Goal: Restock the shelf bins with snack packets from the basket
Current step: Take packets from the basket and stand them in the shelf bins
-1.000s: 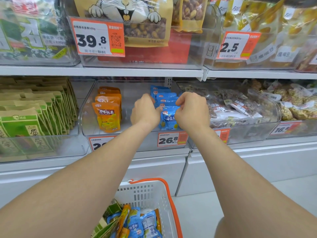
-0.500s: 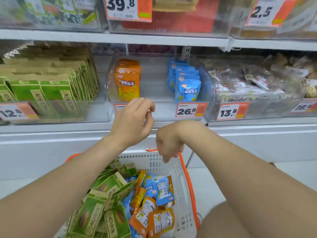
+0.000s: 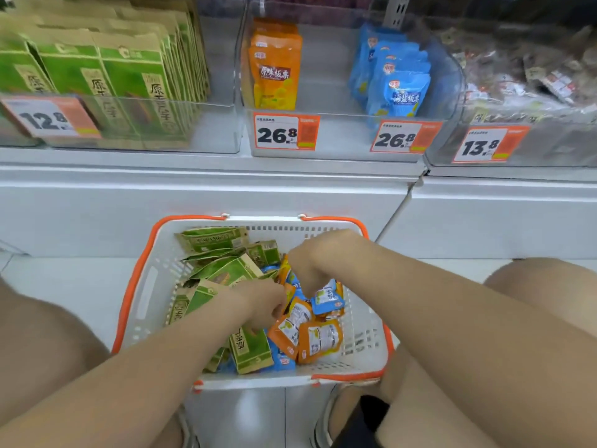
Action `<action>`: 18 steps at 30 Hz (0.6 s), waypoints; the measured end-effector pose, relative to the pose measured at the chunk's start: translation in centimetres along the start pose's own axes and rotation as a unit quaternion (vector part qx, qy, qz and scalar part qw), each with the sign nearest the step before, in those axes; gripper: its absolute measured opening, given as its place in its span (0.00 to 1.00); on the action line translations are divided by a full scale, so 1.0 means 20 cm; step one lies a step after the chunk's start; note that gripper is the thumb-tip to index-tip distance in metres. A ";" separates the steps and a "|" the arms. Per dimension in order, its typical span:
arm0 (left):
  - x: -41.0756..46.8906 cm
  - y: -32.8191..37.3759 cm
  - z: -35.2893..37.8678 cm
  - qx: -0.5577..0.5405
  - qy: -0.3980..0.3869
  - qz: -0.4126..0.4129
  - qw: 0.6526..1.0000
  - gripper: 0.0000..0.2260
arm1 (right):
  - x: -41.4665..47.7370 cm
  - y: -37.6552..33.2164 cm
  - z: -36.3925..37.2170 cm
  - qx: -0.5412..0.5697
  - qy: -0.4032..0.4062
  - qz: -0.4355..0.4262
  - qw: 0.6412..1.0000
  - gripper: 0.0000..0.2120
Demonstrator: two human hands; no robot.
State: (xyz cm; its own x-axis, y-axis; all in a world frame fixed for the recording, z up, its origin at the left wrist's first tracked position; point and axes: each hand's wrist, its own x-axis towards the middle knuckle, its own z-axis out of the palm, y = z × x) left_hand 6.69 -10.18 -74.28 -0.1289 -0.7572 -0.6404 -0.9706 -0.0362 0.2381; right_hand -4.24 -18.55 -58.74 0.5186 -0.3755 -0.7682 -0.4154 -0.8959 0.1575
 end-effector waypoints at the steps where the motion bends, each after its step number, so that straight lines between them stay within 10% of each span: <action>1: 0.01 0.01 0.03 -0.001 -0.004 0.005 1.000 0.03 | 0.01 0.00 0.00 -0.001 -0.001 0.001 1.000 0.16; 9: 0.13 0.14 0.29 -0.085 -0.074 -0.034 0.993 0.16 | 0.07 0.02 0.00 0.005 0.010 -0.012 1.000 0.16; 18: 0.11 0.17 0.34 -0.219 0.031 -0.053 0.974 0.10 | 0.05 0.05 -0.05 -0.012 0.022 -0.018 1.000 0.18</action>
State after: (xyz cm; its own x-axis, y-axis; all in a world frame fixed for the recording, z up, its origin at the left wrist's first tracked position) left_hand 1.71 -7.51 -79.89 -0.0067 -0.7710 -0.6368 -0.7960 -0.3813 0.4701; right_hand -3.43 -19.95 -58.80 0.5654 -0.3532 -0.7454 -0.3782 -0.9141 0.1463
